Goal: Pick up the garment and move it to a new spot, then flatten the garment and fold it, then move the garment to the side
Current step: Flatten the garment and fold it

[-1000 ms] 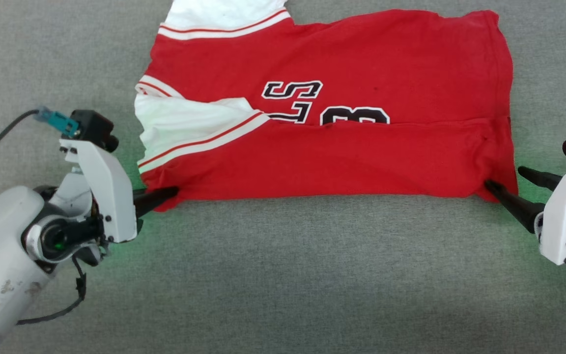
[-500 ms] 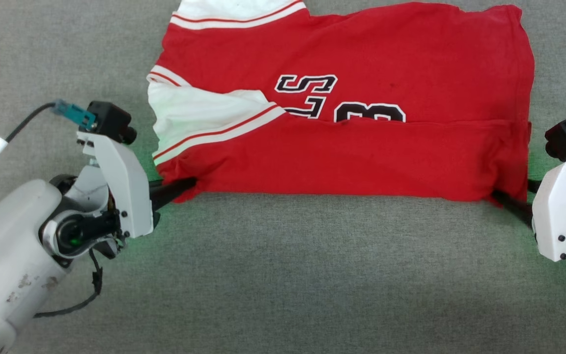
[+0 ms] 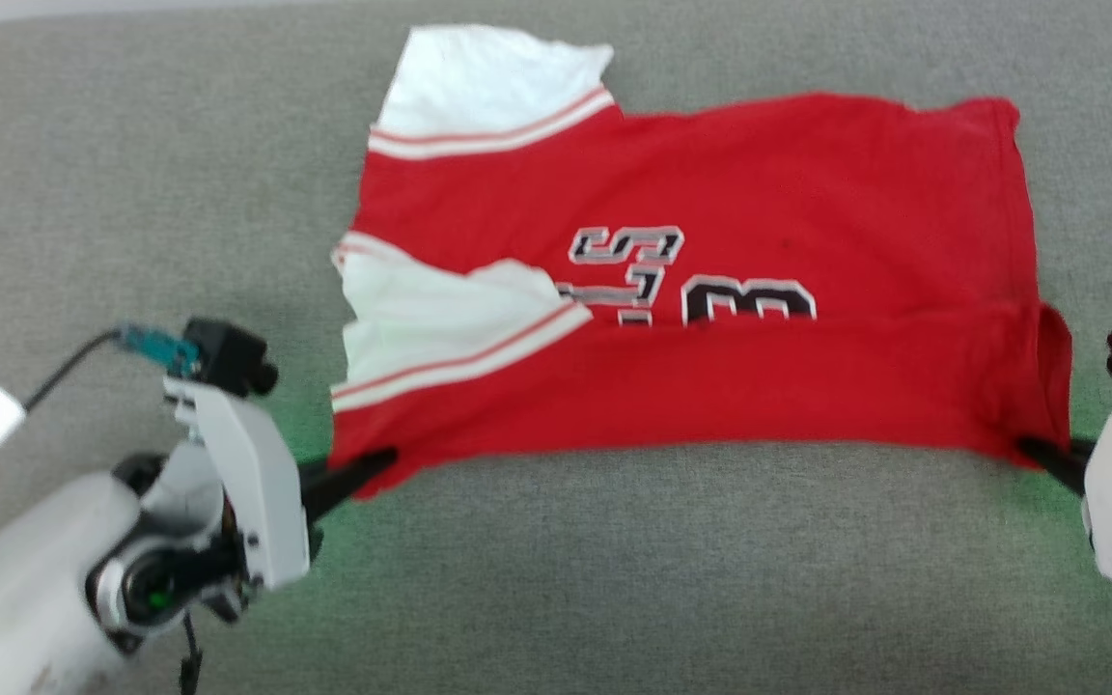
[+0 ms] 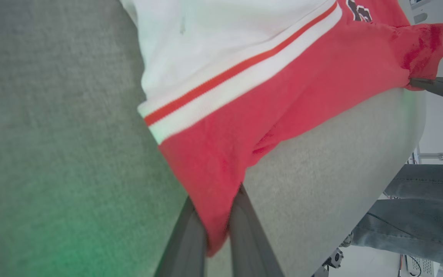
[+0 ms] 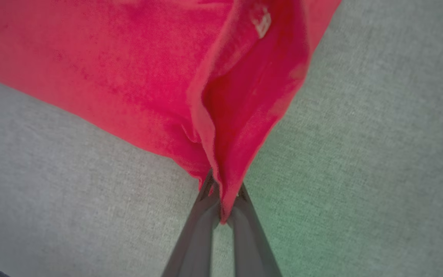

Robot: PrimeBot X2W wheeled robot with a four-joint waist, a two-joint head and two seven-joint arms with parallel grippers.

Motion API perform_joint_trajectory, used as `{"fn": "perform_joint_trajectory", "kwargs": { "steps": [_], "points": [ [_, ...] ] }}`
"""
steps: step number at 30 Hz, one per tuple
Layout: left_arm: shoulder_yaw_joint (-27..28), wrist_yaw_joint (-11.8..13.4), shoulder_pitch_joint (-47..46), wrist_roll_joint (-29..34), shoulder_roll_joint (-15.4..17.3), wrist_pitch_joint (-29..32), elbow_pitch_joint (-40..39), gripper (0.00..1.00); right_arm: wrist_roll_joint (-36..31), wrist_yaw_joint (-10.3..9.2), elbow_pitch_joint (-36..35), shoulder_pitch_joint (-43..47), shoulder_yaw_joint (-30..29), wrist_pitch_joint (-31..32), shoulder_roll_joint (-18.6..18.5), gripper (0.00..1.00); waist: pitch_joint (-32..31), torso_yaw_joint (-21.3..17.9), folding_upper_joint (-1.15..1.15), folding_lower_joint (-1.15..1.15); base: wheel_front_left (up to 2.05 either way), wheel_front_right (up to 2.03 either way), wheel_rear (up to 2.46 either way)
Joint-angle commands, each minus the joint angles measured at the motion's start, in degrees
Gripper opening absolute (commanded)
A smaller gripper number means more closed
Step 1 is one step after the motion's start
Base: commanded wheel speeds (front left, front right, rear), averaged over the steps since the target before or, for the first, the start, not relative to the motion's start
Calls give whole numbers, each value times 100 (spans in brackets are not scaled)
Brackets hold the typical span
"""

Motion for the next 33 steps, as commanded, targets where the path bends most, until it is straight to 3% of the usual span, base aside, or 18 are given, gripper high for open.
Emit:
{"fn": "perform_joint_trajectory", "kwargs": {
  "steps": [1,6,11,12,13,14,15,16,23,30,33],
  "points": [
    [-26,72,195,-9,113,-75,-162,0,103,-10,-65,178,-25,68,-90,0,-100,71,0,0,0,0,0],
    [-63,321,666,-11,364,-342,-823,0,247,-10,-317,665,-244,242,-333,0,-201,166,0,0,0,0,0],
    [-71,466,907,-47,437,-515,-1133,0,262,-9,-437,918,-465,175,-348,0,-244,179,0,0,0,0,0],
    [-62,508,944,-25,442,-577,-1199,2,216,-10,-459,979,-585,82,-255,26,-267,181,0,0,0,0,0],
    [-62,508,944,-25,442,-577,-1199,2,216,-10,-459,979,-585,82,-255,26,-267,181,0,0,0,0,0],
    [-42,550,952,7,443,-632,-1208,38,173,-9,-459,998,-658,41,-205,51,-275,178,0,0,0,0,0],
    [-32,565,977,13,437,-666,-1208,89,139,-10,-457,1026,-707,11,-171,100,-284,174,0,0,0,0,0],
    [-35,579,993,39,438,-695,-1218,100,114,-9,-468,1050,-747,-22,-133,100,-293,169,0,0,0,0,0],
    [253,663,1203,182,463,-1545,-1283,100,-157,-9,-635,950,-1297,-696,226,100,-340,148,0,0,0,0,0],
    [741,889,1396,599,77,-3157,-827,100,-927,-10,-380,535,-1452,-2444,1063,100,-308,159,0,0,0,0,0],
    [955,954,1297,918,-133,-3459,-484,100,-1237,-10,-112,325,-1491,-3317,1494,100,-255,108,0,0,0,0,0]
  ]
}}
